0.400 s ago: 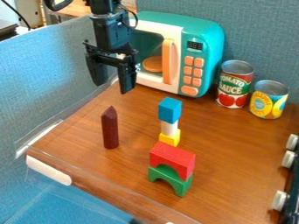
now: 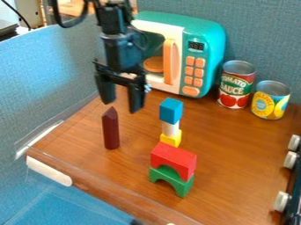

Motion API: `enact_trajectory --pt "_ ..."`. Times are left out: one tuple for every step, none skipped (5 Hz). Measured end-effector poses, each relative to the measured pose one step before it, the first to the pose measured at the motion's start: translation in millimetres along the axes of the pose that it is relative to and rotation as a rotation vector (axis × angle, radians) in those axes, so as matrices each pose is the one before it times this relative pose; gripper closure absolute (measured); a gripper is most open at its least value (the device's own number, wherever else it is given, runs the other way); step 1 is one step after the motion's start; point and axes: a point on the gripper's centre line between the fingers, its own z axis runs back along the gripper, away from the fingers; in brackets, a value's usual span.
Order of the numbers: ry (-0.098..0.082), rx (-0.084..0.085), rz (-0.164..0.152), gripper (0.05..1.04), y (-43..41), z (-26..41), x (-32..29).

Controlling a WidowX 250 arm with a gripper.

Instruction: Put the blue cube on top of the red arch

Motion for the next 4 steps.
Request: enact_trajectory --pt "0.0097 -0.0205 0.0237 0.083 -23.12 -1.14 6.57" --pt "-0.0114 0.0010 0.0011 0.082 -15.69 4.53 4.59" --pt "-0.0338 -0.0120 0.0184 0.082 -9.58 12.14 10.91" --pt "-0.0138 -0.0048 0.0662 0.082 1.60 3.55 13.28"
